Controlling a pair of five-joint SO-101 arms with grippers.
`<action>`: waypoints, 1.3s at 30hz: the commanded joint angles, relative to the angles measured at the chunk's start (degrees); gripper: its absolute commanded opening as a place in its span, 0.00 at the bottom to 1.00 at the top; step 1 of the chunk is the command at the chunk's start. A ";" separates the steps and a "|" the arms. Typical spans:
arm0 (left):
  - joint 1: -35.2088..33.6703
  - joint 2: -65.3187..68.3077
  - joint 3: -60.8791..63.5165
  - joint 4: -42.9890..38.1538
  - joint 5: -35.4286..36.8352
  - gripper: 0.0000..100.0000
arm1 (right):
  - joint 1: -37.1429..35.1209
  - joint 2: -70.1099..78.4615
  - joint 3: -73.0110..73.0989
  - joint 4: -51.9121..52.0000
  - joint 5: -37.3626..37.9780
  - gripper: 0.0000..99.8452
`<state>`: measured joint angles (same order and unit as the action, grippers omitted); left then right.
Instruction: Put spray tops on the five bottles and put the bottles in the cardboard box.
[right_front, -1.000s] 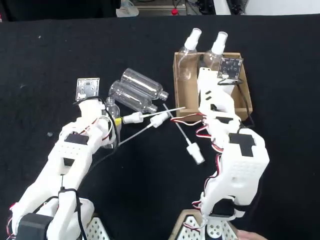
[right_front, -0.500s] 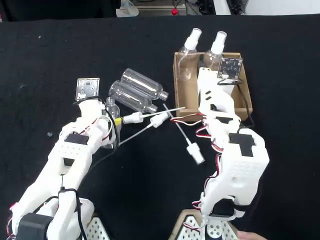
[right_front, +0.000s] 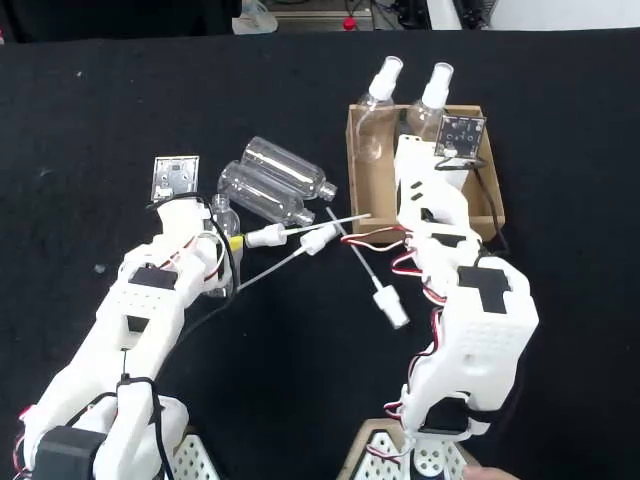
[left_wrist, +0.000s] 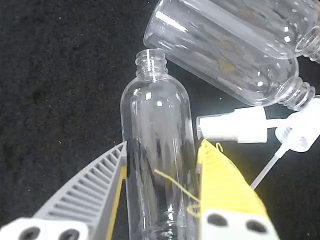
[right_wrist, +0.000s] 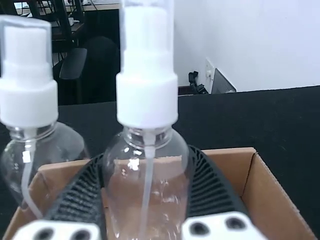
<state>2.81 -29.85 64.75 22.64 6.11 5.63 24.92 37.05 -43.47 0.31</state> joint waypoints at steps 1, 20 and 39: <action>-0.75 -0.62 -0.31 -0.53 0.44 0.22 | -0.44 -0.04 -2.15 -1.41 0.00 0.02; -0.75 -0.62 -0.31 -0.53 0.44 0.22 | -0.35 -0.04 -2.15 -1.41 0.00 0.04; -0.75 -0.62 -0.31 -0.53 0.35 0.22 | -1.05 -0.13 -1.27 -1.49 0.00 0.14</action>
<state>2.81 -29.85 64.75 22.64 6.11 5.63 24.92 37.05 -43.47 0.31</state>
